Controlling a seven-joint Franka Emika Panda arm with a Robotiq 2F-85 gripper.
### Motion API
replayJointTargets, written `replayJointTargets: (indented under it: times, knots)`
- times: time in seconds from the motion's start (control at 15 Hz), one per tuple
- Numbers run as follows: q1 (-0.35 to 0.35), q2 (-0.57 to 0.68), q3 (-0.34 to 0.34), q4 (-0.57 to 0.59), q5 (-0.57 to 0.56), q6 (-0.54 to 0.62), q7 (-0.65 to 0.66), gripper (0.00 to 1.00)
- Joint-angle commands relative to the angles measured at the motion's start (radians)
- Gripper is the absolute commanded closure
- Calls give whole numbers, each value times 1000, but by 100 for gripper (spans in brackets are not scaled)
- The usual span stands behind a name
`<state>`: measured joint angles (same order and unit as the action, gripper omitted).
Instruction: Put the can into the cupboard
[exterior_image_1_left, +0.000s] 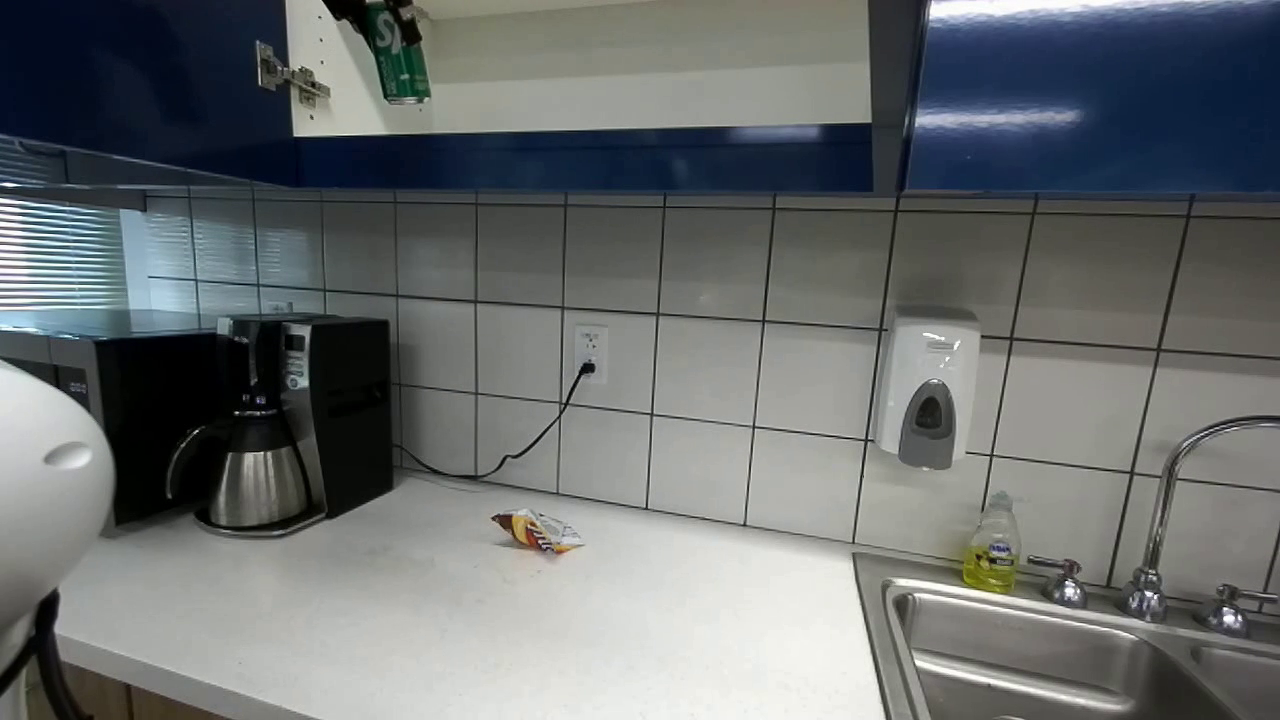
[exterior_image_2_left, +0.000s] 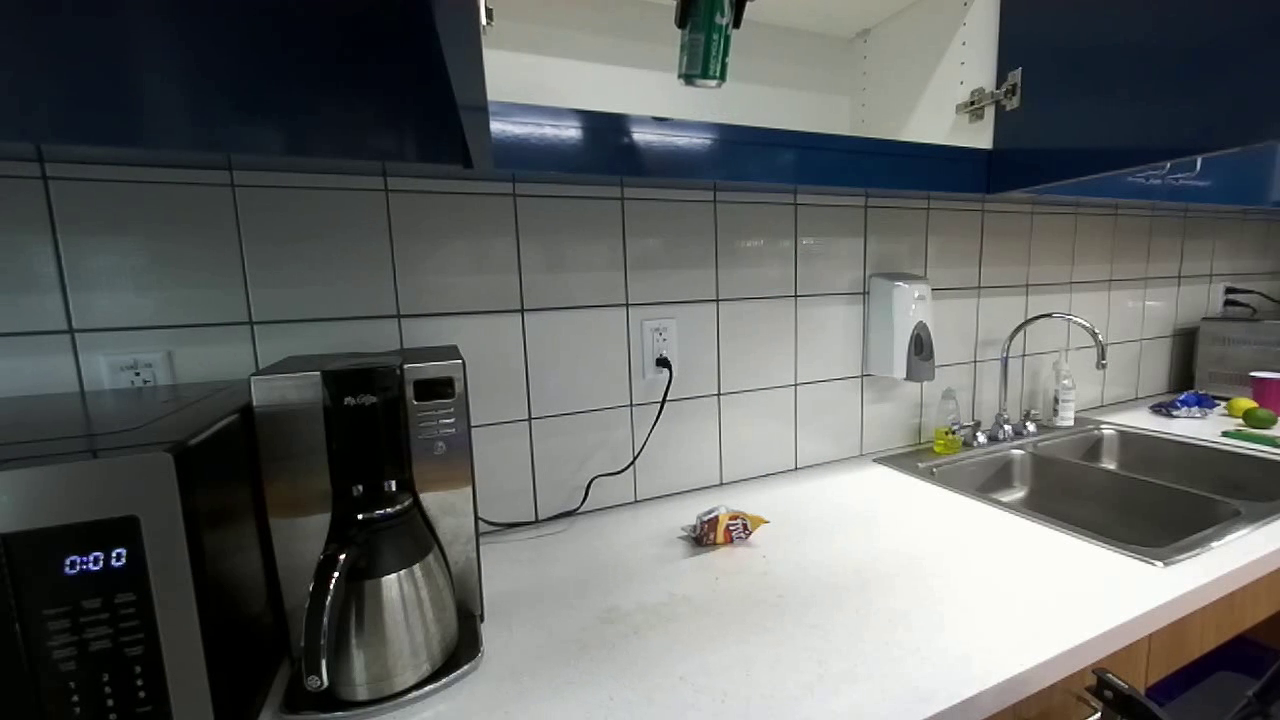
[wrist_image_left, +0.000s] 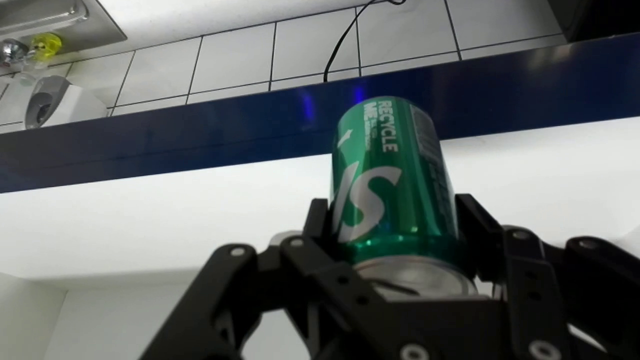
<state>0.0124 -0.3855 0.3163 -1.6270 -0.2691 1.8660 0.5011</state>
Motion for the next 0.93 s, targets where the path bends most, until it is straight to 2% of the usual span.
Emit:
replayJointTargets:
  times: [0.0, 0.87]
  knots:
    - [-11, 87, 19, 129, -43, -43, 33, 61]
    - [50, 325, -21, 373, -80, -139, 83, 61]
